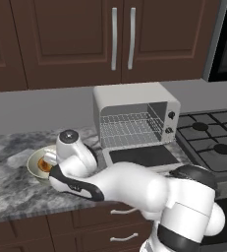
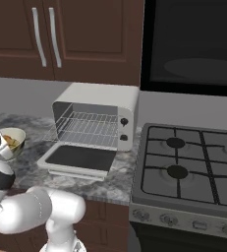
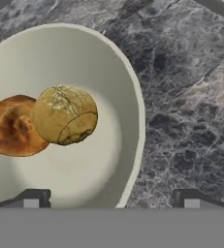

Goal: Pick up the heated bread from the toaster oven and place it in the bowl. Then move the bread bowl to the dining counter.

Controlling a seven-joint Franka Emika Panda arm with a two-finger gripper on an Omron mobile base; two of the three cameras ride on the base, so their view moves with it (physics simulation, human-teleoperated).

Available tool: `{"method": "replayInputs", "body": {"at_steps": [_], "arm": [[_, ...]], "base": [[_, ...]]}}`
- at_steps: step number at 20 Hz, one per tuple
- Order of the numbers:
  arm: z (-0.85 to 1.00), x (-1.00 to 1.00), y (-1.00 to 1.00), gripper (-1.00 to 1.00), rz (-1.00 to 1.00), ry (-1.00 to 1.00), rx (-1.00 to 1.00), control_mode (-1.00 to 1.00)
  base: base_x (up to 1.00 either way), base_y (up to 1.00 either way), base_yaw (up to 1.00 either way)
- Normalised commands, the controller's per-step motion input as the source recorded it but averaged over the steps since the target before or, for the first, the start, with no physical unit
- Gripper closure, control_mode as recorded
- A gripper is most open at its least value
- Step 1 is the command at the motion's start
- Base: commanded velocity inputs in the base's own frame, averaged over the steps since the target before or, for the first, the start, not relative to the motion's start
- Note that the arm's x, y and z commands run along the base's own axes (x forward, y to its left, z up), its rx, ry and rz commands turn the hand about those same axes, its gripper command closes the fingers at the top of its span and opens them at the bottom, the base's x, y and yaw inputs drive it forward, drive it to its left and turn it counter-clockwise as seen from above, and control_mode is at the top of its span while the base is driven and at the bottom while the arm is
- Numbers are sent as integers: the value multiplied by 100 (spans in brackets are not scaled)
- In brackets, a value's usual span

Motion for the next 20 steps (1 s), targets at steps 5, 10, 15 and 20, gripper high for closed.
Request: {"method": "replayInputs", "body": {"at_steps": [5, 10, 15, 20], "arm": [[-38, 33, 10, -100, 0, 1, 0, -100], [-64, 29, 5, 100, 0, 8, 0, -100], [-20, 8, 0, 100, 0, 0, 0, -100], [0, -20, -10, 100, -1, -1, 0, -100]], "base": [[0, 0, 0], [0, 0, 0], [0, 0, 0], [0, 0, 0]]}}
